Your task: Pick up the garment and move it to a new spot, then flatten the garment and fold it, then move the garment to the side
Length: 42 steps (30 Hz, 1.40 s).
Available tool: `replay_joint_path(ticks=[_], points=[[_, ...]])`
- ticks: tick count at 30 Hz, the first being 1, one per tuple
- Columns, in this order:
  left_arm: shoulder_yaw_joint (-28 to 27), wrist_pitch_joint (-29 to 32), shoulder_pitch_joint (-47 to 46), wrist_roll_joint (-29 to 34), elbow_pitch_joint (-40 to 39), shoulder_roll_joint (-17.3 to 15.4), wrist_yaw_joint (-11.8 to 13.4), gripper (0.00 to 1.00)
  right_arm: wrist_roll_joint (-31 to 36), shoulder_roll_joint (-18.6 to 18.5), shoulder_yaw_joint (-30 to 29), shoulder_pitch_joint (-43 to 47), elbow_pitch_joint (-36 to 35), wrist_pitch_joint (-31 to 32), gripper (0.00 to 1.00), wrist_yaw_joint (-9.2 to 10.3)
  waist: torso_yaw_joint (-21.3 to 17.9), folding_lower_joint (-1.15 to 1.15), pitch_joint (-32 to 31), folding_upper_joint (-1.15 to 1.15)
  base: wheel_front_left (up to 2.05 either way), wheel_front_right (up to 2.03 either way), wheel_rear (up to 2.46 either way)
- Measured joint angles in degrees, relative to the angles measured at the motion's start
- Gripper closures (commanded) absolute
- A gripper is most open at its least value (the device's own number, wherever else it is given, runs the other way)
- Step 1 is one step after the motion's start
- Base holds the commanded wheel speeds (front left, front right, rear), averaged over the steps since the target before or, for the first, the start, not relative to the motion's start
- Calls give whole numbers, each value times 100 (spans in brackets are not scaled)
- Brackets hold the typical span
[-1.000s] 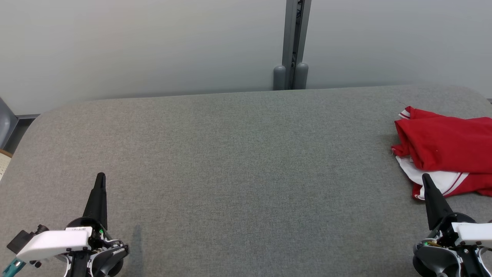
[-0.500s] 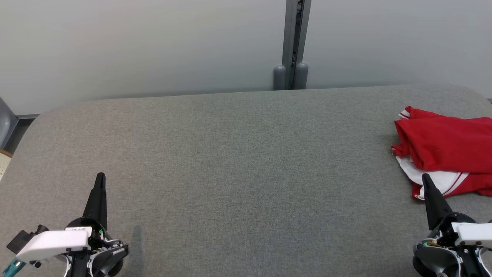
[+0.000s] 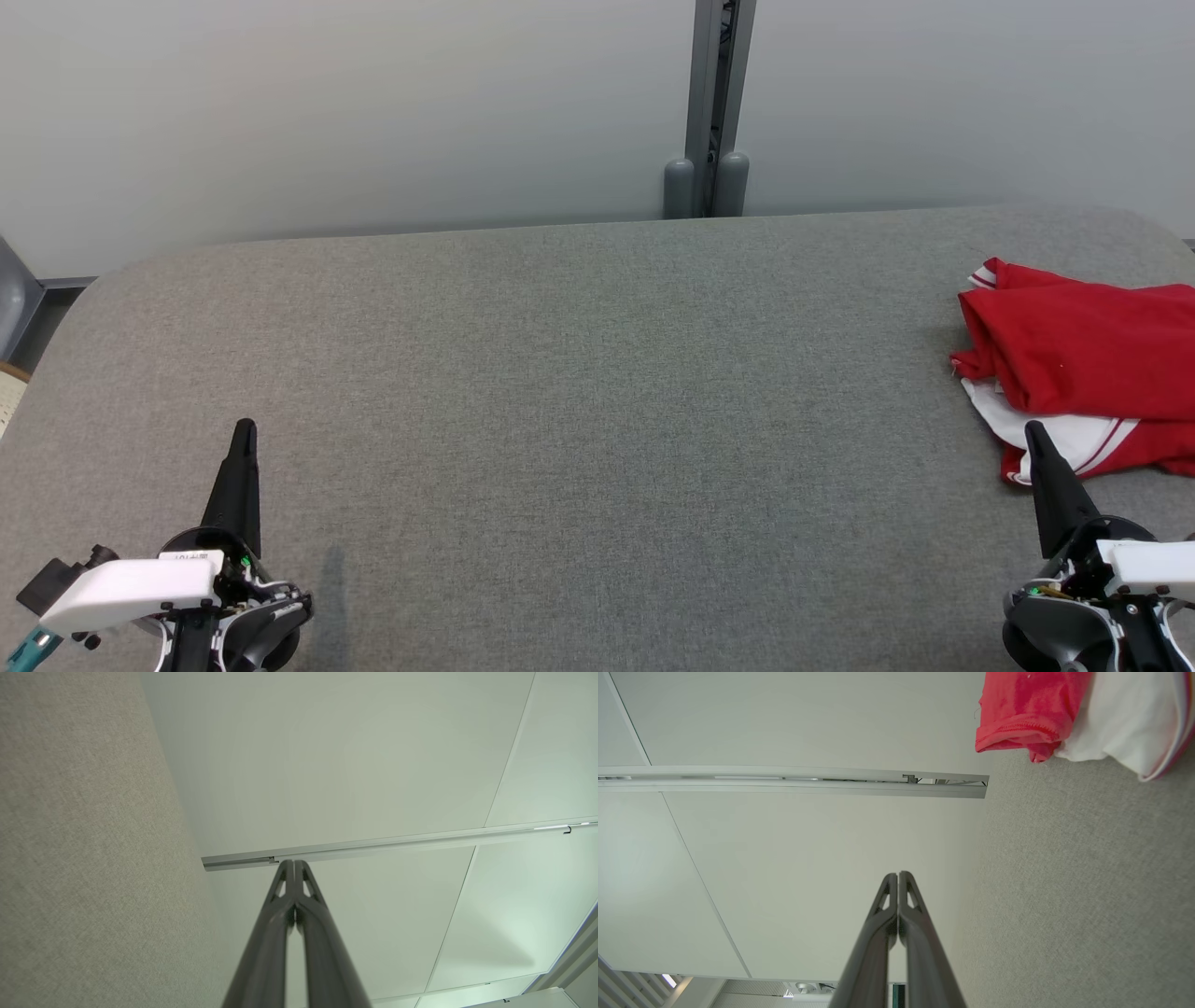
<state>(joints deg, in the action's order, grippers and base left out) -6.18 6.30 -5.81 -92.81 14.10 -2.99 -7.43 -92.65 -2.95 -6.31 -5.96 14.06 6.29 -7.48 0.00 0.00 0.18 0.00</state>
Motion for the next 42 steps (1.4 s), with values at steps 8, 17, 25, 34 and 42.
replay_joint_path(ticks=[8, 17, 25, 34, 42], points=[[-4, 5, 0, 1, 0, 2, 0, 100, 0, 2, -3, 0, 0, 1, 100, 0, 0, 0, 0, 0, 0, 0, 0], [-9, 7, 0, 2, 0, 4, 0, 100, 1, 4, -5, 0, 0, 1, 100, 0, 0, 0, 0, 0, 0, 0, 0], [-12, 10, 0, 3, 0, 7, 0, 100, 1, 5, -8, 0, 0, 3, 100, 0, 0, 0, 0, 0, 0, 0, 0], [-14, 15, 0, 10, 0, 9, 0, 100, 8, 7, -10, 0, 1, 8, 100, 0, 0, 0, 0, 0, 0, 0, 0], [-16, 16, 0, 10, 0, 11, 0, 100, 8, 8, -12, 0, 1, 8, 100, 0, 0, 0, 0, 0, 0, 0, 0]])
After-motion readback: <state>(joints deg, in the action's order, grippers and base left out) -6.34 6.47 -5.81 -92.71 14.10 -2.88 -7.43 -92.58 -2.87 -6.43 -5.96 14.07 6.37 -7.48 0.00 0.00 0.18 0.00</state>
